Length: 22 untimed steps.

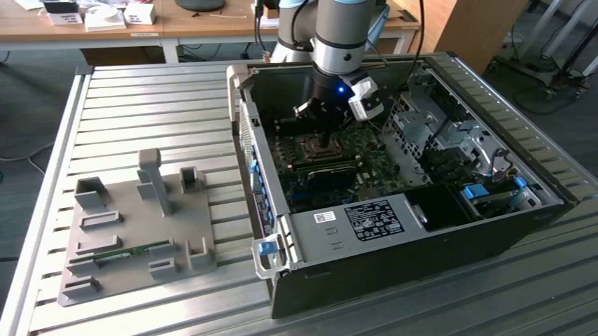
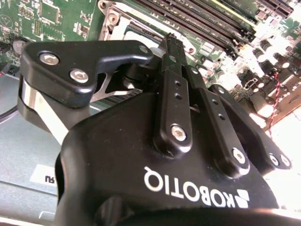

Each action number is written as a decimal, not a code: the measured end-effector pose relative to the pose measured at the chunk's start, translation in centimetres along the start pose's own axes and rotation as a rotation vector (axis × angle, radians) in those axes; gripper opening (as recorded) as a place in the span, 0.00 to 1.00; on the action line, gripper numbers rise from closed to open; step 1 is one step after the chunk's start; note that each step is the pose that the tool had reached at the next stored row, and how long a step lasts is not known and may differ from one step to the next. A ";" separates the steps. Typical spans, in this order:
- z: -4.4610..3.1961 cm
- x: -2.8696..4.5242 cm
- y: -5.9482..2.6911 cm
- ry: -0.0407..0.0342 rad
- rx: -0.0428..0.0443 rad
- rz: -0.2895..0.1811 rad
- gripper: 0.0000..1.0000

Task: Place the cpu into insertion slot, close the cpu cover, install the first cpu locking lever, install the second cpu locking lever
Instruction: 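Install the second cpu locking lever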

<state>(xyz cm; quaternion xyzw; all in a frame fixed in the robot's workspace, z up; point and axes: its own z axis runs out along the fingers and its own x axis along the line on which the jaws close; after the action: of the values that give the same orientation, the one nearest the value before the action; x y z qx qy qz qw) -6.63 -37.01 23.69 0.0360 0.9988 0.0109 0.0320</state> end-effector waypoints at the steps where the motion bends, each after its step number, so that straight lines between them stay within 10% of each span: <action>1: 0.00 0.04 0.00 0.0000 0.0000 0.000 0.11; 22: 0.26 1.29 -0.11 0.0011 0.0045 -0.067 0.11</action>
<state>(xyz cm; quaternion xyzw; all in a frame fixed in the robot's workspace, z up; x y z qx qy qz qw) -7.90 -37.02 23.35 0.0028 0.9995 0.0076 0.0317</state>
